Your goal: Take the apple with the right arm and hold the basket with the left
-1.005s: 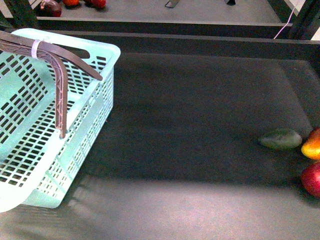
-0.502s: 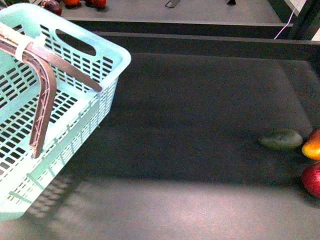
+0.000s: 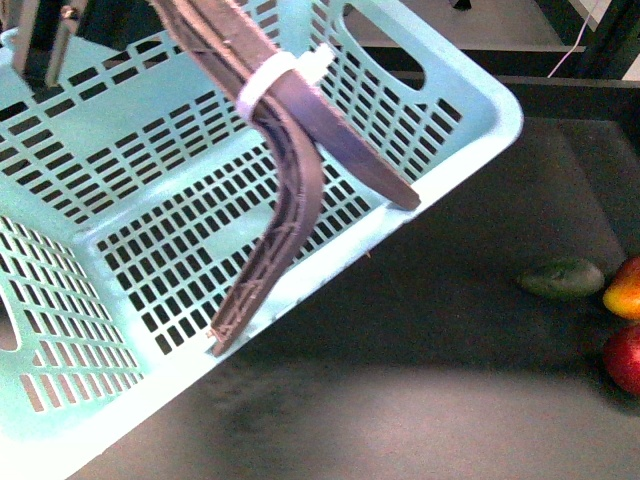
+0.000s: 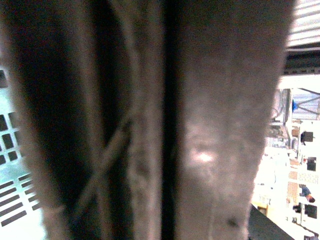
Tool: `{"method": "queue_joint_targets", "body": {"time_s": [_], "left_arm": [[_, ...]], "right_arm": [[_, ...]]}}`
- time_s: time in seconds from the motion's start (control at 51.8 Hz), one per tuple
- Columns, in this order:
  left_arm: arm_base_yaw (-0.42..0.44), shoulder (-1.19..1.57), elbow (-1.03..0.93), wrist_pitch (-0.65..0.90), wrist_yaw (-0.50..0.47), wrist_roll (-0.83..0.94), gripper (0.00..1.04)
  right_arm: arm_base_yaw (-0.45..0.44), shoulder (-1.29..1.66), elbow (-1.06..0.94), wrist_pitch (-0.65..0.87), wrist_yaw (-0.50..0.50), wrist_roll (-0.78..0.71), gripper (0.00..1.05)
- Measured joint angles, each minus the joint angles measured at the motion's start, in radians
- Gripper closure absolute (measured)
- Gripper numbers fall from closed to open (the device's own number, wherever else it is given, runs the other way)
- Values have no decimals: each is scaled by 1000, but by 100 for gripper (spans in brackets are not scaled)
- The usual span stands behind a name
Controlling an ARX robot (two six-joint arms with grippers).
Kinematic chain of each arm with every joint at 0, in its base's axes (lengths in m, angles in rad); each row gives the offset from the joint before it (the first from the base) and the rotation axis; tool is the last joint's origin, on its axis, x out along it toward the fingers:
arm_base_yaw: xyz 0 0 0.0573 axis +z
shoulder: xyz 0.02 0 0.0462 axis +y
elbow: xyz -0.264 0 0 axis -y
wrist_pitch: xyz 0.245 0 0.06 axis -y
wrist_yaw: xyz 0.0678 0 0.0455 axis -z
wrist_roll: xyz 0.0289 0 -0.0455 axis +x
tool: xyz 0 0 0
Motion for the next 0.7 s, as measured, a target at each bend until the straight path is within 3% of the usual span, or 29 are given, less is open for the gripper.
{"method": "queue_joint_targets", "body": {"time_s": [0.386, 0.696], "left_arm": [[-178, -32, 32, -48, -3, -13, 77], [-204, -54, 32, -42, 27, 0, 77]], "right_arm": [[0, 0, 0, 0, 0, 0, 9], [0, 0, 0, 0, 0, 0, 9]]}}
